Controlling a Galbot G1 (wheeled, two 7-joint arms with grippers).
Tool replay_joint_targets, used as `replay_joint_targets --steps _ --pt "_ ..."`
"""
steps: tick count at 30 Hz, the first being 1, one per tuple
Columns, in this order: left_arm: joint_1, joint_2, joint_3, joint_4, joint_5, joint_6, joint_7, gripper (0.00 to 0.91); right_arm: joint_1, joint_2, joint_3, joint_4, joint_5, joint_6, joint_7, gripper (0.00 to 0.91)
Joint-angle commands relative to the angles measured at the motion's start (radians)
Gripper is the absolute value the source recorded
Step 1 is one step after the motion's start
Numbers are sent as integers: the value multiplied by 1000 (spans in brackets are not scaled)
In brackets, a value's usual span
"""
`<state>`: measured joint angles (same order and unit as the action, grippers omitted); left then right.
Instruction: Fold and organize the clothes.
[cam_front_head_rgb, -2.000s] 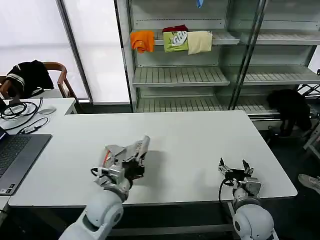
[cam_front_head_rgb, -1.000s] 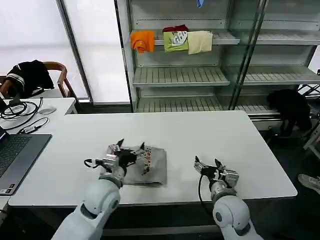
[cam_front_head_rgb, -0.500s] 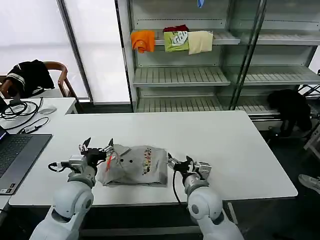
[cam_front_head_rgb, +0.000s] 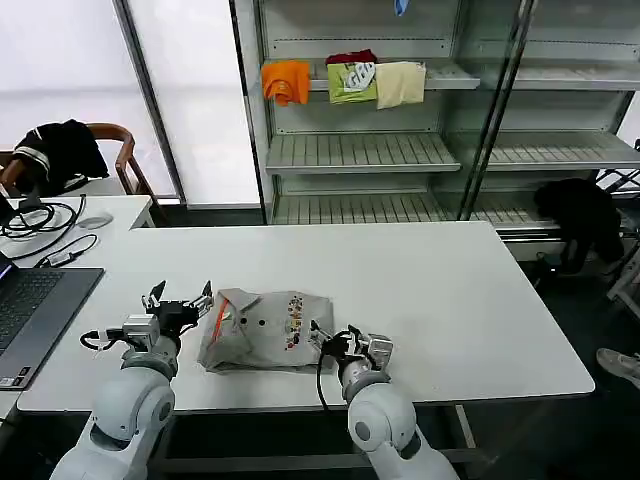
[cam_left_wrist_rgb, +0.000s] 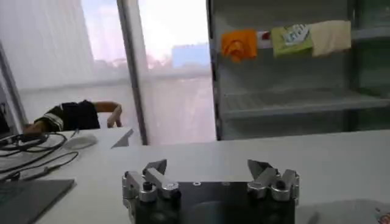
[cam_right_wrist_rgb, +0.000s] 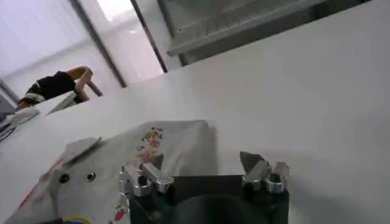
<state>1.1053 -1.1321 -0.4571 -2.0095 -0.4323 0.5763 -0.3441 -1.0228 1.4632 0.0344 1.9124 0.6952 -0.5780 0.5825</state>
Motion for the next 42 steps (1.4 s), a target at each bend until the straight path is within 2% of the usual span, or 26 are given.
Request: replay_joint_targets --steps 1,6,7,8,17,21,36,42 --pt "11 4 -22 4 -4 0 0 907 -4 8 -36 -9 -1 -1 19 494" --pt "13 3 -22 6 -6 0 0 907 -2 13 -36 -19 -6 -1 16 181" --pt "13 1 -23 6 -8 0 0 907 -1 13 -36 -22 -6 -1 16 60" --pt "13 0 -23 7 -10 0 0 907 -1 13 -36 -24 -7 -1 15 0" --pt "18 -8 -21 9 -8 0 -1 907 -5 5 -28 -33 -10 -1 8 0" --pt "21 -9 -20 9 -8 0 -1 907 8 -22 7 -13 -6 -2 -3 0" --pt "26 -32 -22 -2 -5 0 -3 907 22 -227 147 -5 55 0 -60 0" --pt "26 -50 -13 0 8 0 -2 907 23 -273 197 -22 70 1 -76 0"
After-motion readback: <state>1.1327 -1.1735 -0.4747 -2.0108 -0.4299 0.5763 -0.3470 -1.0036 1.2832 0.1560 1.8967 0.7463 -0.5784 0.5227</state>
